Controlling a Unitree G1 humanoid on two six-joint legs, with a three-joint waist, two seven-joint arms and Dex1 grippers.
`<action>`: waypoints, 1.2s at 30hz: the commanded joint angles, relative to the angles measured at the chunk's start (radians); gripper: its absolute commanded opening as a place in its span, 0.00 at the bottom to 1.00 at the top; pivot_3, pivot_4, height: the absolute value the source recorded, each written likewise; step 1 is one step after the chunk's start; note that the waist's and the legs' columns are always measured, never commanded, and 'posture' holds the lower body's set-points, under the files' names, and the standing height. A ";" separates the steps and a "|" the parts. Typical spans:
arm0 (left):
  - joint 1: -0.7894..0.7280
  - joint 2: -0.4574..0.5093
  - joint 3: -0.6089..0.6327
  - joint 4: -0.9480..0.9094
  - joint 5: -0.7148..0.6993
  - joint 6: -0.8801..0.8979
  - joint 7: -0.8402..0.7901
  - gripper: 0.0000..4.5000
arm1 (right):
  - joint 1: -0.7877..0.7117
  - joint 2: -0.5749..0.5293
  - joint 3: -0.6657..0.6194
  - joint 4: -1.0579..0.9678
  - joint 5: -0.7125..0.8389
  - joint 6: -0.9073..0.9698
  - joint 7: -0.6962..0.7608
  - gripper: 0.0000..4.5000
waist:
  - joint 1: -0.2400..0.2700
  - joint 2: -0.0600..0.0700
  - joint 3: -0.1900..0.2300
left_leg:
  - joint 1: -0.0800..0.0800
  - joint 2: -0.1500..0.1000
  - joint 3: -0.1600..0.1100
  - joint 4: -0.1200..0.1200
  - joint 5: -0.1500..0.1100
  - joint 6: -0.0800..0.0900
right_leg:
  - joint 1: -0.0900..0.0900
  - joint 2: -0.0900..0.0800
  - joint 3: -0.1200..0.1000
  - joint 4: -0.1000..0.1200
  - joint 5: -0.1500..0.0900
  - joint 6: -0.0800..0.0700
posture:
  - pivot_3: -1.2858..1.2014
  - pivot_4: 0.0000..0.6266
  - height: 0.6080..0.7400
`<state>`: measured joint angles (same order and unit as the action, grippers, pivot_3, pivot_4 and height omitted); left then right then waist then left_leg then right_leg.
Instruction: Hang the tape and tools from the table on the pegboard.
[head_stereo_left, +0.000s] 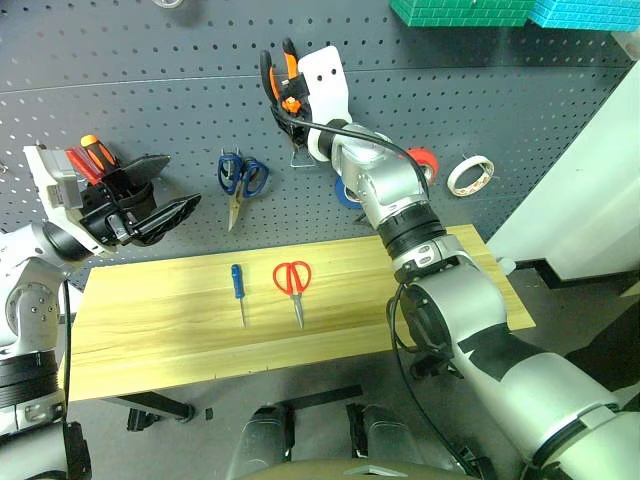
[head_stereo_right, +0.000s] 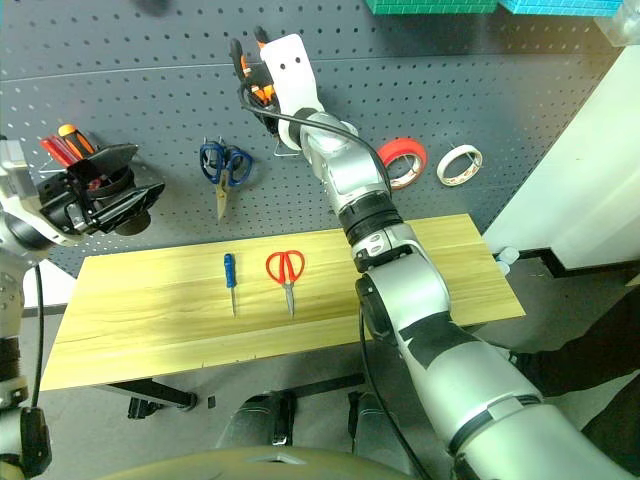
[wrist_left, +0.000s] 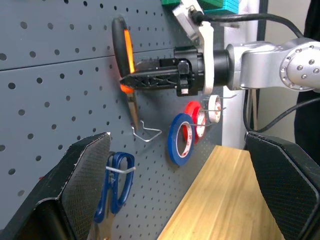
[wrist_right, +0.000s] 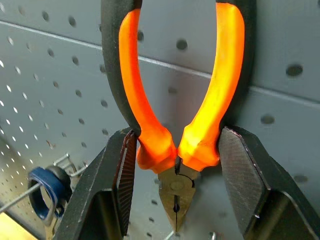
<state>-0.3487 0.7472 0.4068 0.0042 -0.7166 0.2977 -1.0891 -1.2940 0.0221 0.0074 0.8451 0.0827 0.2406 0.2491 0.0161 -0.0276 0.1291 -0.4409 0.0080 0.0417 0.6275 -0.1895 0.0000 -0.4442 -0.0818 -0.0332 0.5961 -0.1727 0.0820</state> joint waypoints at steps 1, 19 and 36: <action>-0.033 0.014 -0.002 -0.005 0.006 -0.015 -0.010 1.00 | 0.014 -0.013 -0.009 -0.040 -0.016 -0.012 -0.038 0.49 | 0.000 -0.001 -0.001 | 0.000 0.000 0.000 0.000 0.000 0.000 | 0.000 0.000 0.000 0.000 0.000 0.000 | 0.58 0.05 1.00; -0.049 0.011 -0.029 0.023 0.039 -0.020 -0.041 1.00 | 0.090 -0.022 -0.002 -0.097 -0.032 0.057 -0.050 0.99 | -0.005 0.000 -0.001 | 0.000 0.000 0.000 0.000 0.001 0.002 | 0.000 0.000 0.000 0.000 0.000 0.000 | 0.57 0.07 1.00; 0.047 0.004 -0.014 0.009 0.046 -0.031 -0.048 1.00 | 0.255 -0.224 -0.023 -0.879 0.238 0.717 0.167 0.99 | -0.002 0.000 -0.001 | -0.001 0.004 0.000 0.001 0.001 0.003 | 0.000 0.000 0.000 0.000 -0.002 -0.003 | 0.57 0.10 1.00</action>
<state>-0.3029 0.7454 0.3704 0.0404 -0.6685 0.2891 -1.1382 -1.0271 -0.1880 -0.0084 0.0477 0.2817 0.8968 0.3944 0.0146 -0.0277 0.1284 -0.4415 0.0122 0.0418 0.6286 -0.1887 0.0030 -0.4445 -0.0816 -0.0333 0.5958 -0.1746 0.0788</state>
